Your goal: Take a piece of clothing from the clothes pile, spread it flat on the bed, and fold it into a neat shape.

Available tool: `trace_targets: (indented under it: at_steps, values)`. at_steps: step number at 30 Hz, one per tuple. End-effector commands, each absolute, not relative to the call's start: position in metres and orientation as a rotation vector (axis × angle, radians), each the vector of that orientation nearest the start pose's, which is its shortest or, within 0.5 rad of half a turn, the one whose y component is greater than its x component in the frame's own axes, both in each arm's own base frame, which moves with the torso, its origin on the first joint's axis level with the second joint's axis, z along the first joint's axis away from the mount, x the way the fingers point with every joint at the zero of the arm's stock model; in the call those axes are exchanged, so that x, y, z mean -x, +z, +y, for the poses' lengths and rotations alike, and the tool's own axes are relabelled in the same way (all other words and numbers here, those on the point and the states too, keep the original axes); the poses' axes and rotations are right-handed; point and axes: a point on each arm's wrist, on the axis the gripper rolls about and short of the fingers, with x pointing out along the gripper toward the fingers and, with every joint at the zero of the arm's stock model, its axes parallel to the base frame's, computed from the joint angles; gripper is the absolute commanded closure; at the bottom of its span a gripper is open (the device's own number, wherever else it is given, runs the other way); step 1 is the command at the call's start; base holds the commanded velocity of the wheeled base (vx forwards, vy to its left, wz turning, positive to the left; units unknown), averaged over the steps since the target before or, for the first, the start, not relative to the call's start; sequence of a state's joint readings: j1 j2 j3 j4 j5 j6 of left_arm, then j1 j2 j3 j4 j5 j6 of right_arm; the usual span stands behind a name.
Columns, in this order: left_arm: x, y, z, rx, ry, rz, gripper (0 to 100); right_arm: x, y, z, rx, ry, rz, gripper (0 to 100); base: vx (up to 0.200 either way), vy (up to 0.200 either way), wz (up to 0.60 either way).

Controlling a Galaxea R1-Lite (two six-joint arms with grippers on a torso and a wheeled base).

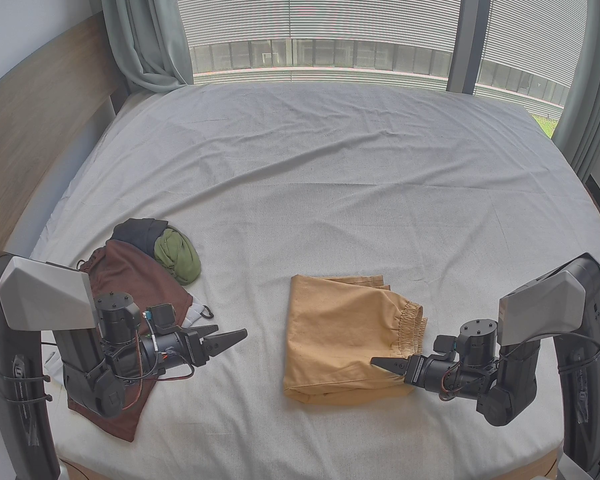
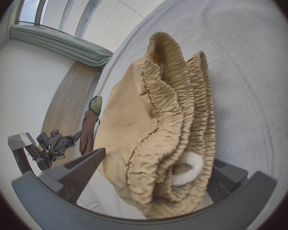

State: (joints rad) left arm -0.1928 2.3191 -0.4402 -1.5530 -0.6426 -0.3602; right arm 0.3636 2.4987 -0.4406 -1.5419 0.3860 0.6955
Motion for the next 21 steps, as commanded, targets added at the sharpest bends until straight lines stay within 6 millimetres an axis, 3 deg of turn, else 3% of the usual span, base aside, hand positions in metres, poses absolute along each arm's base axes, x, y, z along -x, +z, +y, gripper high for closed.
trace_targets:
  at_steps: [1, 21]
  values:
    - [-0.3076, -0.0014, -0.0735, 0.410, -0.761, 0.474, 0, -0.2891, -0.0600, 0.1201, -0.653, 0.522, 0.762, 100, 0.000, 0.000, 0.00]
    - [-0.3083, -0.0035, -0.0687, 0.345, -0.760, 0.448, 0, -0.2859, -0.0587, 0.1250, -0.646, 0.537, 0.766, 100, 0.000, 0.000, 0.00]
